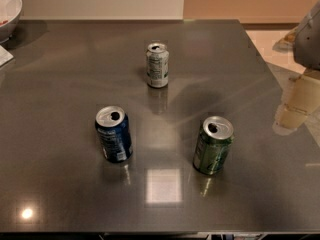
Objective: Move green can near 7up can
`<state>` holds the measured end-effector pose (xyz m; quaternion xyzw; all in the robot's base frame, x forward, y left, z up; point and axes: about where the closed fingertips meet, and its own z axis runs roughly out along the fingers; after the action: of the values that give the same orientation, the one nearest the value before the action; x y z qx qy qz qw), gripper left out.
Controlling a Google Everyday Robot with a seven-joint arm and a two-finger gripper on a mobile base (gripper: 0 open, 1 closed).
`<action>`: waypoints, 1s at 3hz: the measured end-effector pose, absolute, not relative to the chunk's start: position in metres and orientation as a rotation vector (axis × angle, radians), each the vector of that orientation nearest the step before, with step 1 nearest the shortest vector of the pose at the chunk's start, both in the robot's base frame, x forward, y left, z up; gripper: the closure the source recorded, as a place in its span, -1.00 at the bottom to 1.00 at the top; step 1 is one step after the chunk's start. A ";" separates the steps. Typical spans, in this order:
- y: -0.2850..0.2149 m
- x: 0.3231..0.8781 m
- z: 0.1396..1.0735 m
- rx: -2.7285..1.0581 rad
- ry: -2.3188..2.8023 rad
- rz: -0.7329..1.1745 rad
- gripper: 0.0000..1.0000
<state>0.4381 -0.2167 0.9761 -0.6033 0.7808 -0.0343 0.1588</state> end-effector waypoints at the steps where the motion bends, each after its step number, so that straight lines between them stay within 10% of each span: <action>1: -0.217 0.438 0.976 -1.725 2.232 -0.098 -1.00; 3: -0.192 0.432 0.965 -1.766 2.128 0.045 -1.00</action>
Offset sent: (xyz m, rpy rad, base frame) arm -0.0027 0.0185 -0.0142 0.0737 0.0230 0.0655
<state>0.4323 -0.1918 0.9646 -0.6272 0.7559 0.0158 0.1869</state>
